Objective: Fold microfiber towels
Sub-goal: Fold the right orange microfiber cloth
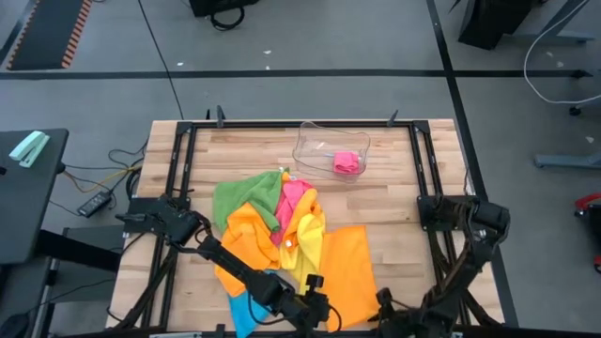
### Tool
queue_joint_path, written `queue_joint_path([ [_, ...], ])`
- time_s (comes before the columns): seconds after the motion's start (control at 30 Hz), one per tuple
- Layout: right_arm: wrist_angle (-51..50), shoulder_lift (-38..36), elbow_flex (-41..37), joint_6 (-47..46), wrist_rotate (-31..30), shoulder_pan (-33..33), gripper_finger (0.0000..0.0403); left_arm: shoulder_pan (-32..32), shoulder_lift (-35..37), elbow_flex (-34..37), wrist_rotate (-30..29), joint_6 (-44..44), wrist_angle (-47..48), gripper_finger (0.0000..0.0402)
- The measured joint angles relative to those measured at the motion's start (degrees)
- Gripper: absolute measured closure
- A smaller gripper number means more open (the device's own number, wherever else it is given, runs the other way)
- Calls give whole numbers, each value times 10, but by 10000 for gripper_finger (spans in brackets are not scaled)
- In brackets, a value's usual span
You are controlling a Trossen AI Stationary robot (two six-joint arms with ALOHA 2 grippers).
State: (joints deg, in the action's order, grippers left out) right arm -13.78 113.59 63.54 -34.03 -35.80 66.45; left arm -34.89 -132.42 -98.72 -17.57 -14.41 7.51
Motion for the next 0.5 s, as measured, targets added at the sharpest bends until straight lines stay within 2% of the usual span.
queue_joint_path([
  [0.23, -132, 46, 54, -36, -24, 8, 249, 1, 0, 0, -2, -2, 1, 294],
  [0.5, -166, 47, 54, -42, -30, 8, 261, 1, 0, 0, -2, -4, 0, 294],
])
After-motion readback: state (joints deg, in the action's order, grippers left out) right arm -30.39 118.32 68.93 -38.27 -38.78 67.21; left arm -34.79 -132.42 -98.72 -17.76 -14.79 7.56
